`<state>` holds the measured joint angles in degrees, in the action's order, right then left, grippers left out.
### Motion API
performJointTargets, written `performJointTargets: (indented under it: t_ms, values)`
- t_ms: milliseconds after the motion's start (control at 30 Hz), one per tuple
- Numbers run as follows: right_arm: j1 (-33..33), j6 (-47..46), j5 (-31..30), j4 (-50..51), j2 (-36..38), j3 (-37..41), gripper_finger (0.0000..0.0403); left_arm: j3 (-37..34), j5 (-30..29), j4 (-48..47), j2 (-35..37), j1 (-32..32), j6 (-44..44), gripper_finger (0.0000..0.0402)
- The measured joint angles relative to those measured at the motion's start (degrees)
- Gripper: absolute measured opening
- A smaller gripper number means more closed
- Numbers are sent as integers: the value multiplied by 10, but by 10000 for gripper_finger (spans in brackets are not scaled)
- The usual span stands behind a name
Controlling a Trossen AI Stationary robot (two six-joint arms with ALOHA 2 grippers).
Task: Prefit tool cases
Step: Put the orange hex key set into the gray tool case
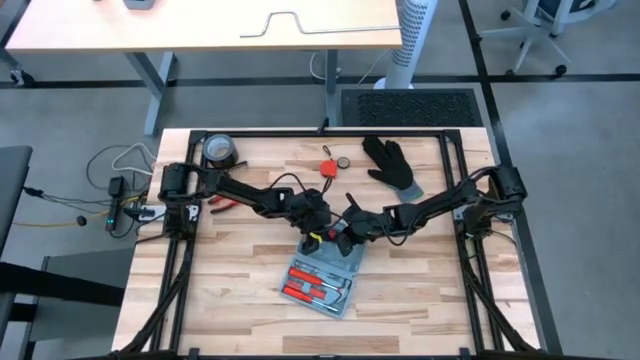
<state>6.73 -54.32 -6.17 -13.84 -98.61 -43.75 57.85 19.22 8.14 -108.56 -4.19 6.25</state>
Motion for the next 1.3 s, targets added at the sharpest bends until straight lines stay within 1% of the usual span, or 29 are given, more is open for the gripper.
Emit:
performJointTargets:
  t_ms: [167,300,367,533,600,667,733,800,900,1000,1100,1167,1300]
  values:
    - [-9,2,0,0,0,0,1,1,3,4,-19,0,5,0]
    - [-9,4,0,-16,0,0,1,-1,2,-7,-3,0,3,0]
    - [-9,3,4,-47,0,0,1,-1,0,-11,16,-1,3,0]
    - [-9,-12,17,-127,1,2,1,-3,4,-65,73,-3,-4,0]
    - [-13,-29,30,-188,1,9,1,-8,-4,-90,102,-3,-11,0]
    - [-20,-44,57,-309,-5,27,1,-43,-31,-72,134,-2,5,0]
    - [-27,-68,71,-437,-19,48,1,-105,-55,-39,170,0,45,0]
    - [-36,-97,85,-510,-36,65,1,-167,-80,9,207,5,93,0]
    - [-42,-135,110,-559,-74,68,1,-243,-134,57,262,27,165,0]
    - [-40,-164,133,-624,-116,54,1,-299,-185,55,272,60,227,0]
    - [-37,-181,142,-698,-161,40,1,-317,-200,83,269,92,283,0]
    - [-37,-194,151,-731,-180,27,1,-320,-210,97,251,111,305,0]
    - [-35,-212,168,-697,-202,15,1,-310,-219,142,205,132,324,0]
